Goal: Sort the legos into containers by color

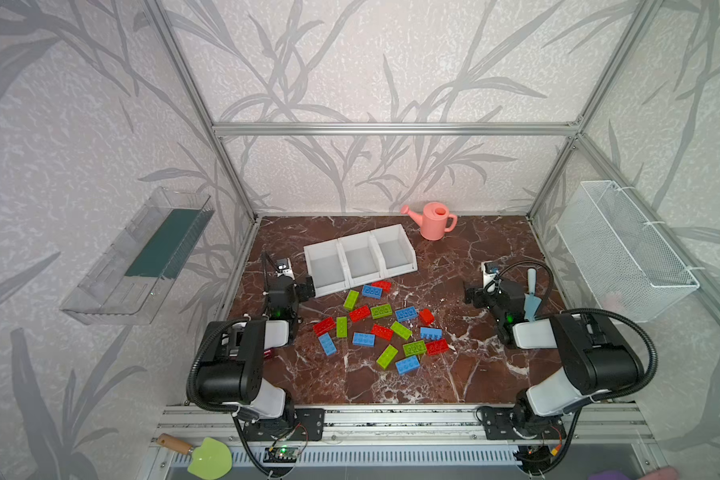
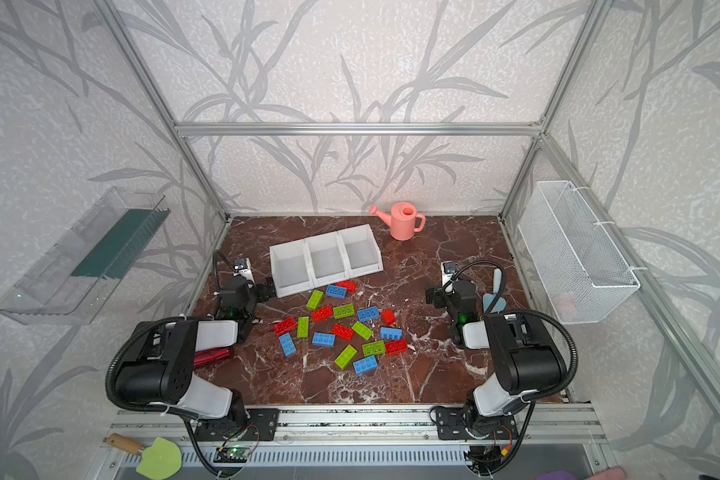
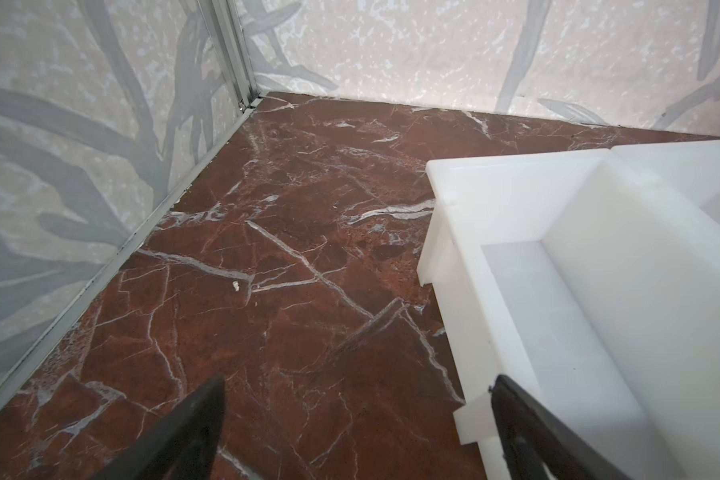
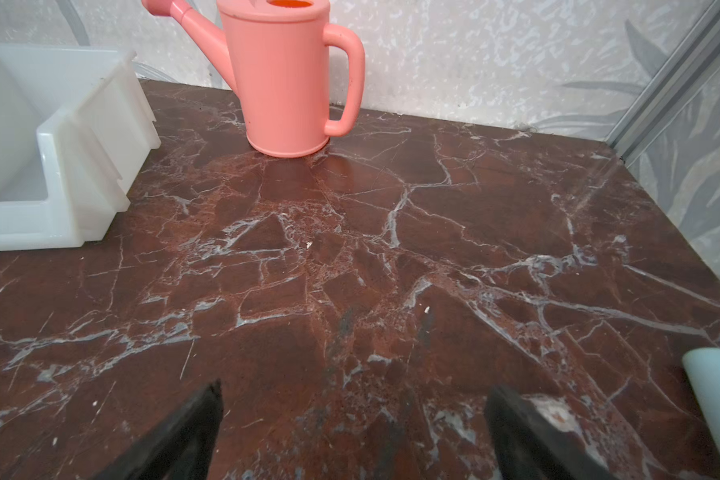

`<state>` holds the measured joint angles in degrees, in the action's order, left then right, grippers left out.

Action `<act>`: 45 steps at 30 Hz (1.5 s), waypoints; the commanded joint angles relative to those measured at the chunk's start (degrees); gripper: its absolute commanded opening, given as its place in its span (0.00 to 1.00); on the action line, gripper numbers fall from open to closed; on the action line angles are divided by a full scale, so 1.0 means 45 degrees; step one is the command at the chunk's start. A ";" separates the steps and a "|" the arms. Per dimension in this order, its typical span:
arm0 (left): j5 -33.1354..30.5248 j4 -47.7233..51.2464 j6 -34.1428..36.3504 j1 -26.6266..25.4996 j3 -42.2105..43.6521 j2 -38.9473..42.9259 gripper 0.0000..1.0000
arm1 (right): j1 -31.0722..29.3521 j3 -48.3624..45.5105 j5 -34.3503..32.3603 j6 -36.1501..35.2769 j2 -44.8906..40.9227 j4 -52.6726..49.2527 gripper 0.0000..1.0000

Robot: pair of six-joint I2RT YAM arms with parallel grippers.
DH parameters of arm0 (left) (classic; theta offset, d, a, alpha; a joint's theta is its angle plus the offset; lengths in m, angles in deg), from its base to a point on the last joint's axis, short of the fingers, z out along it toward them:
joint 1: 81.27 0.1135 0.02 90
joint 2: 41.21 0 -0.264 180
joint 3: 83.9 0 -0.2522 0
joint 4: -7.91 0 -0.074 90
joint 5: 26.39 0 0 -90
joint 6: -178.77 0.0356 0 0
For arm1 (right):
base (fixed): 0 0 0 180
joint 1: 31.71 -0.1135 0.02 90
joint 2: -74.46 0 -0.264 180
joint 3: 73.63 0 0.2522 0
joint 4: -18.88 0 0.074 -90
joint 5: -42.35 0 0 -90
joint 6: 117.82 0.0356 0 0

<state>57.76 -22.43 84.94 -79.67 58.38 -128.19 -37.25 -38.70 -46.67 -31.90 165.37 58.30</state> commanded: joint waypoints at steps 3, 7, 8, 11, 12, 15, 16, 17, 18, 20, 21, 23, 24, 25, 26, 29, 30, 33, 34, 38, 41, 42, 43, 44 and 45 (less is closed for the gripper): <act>0.0127 0.0053 0.0188 0.0011 -0.0084 0.0019 0.99 | 0.0079 0.0237 0.0174 0.0133 -0.0224 -0.0018 0.99; 0.0127 0.0069 0.0188 0.0009 -0.0084 0.0014 0.99 | 0.0069 0.0236 0.0174 0.0126 -0.0224 -0.0020 0.99; 0.0127 0.0070 0.0188 -0.0001 -0.0082 0.0023 0.99 | 0.0077 0.0237 0.0174 0.0135 -0.0223 -0.0014 0.99; 0.0124 0.0064 0.0188 -0.0003 -0.0085 0.0022 0.99 | 0.0064 0.0234 0.0179 0.0144 -0.0233 -0.0023 0.99; 0.0127 0.0064 0.0188 0.0010 -0.0075 0.0013 0.99 | 0.0079 0.0237 0.0184 0.0144 -0.0225 -0.0020 0.99; 0.0127 0.0068 0.0178 -0.0003 -0.0085 0.0020 0.99 | 0.0078 0.0237 0.0174 0.0143 -0.0226 -0.0018 0.99; 0.0132 0.0058 0.0169 0.0014 -0.0084 0.0015 0.99 | 0.0079 0.0237 0.0177 0.0153 -0.0227 -0.0007 0.99; 0.0135 0.0077 0.0169 0.0020 -0.0084 0.0016 0.99 | 0.0079 0.0228 0.0177 0.0163 -0.0223 -0.0026 0.99; 0.0117 0.0067 0.0183 0.0014 -0.0086 0.0025 0.99 | 0.0069 0.0227 0.0176 0.0151 -0.0223 -0.0032 0.99; 0.0127 0.0073 0.0189 0.0007 -0.0084 0.0027 0.99 | 0.0079 0.0256 0.0194 0.0157 -0.0223 -0.0042 0.99; 0.0118 0.0058 0.0188 0.0014 -0.0084 0.0016 0.99 | 0.0091 0.0257 0.0211 0.0180 -0.0223 -0.0062 0.99; 0.0128 0.0084 0.0188 0.0009 -0.0084 0.0013 0.99 | 0.0170 0.0276 0.0357 0.0239 -0.0223 -0.0079 0.99; 0.0127 0.0081 0.0193 0.0019 -0.0084 0.0027 0.99 | 0.0175 0.0276 0.0389 0.0233 -0.0233 -0.0083 0.99; 0.0127 0.0092 0.0179 0.0021 -0.0087 0.0031 0.99 | 0.0192 0.0276 0.0408 0.0259 -0.0223 -0.0094 0.99; 0.0132 0.0092 0.0179 0.0017 -0.0100 0.0013 0.99 | 0.0196 0.0276 0.0409 0.0261 -0.0237 -0.0100 0.99; 0.0136 0.0125 0.0171 0.0033 -0.0104 0.0016 0.99 | 0.0253 0.0296 0.0504 0.0280 -0.0224 -0.0093 0.99; 0.0138 0.0113 0.0169 0.0015 -0.0104 0.0008 0.99 | 0.0255 0.0296 0.0506 0.0291 -0.0232 -0.0094 0.99; 0.0170 0.0112 0.0152 0.0035 -0.0110 0.0012 0.99 | 0.0254 0.0291 0.0507 0.0278 -0.0224 -0.0090 0.99; 0.0152 0.0117 0.0149 0.0040 -0.0104 0.0003 0.99 | 0.0250 0.0286 0.0497 0.0265 -0.0233 -0.0087 0.99; 0.0168 0.0098 0.0169 0.0035 -0.0099 0.0028 0.99 | 0.0126 0.0200 0.0347 0.0145 -0.0279 0.0066 0.99; -0.0356 0.0828 0.0042 0.0023 -0.0472 0.0336 0.99 | -0.0487 0.0780 -0.0842 -0.0183 -0.1664 -0.1980 0.99; -0.0572 0.2327 -0.0040 0.0033 -0.1013 0.0756 0.99 | -0.0574 0.1110 -0.0968 -0.0137 -0.2240 -0.3373 0.99; -0.0701 0.3797 -0.0150 0.0031 -0.1654 0.1035 0.99 | -0.0605 0.1488 -0.0992 0.0007 -0.2707 -0.4531 0.99; -0.0863 0.5002 -0.0275 0.0029 -0.2283 0.1248 0.99 | -0.0678 0.1816 -0.1129 0.0379 -0.3189 -0.5453 0.99; -0.0993 0.5962 -0.0443 0.0014 -0.2748 0.1425 0.98 | -0.0701 0.2019 -0.1157 0.0866 -0.3531 -0.6097 0.99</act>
<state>56.01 -9.88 84.24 -79.67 52.72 -125.94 -39.76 -34.07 -49.12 -30.90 154.79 42.50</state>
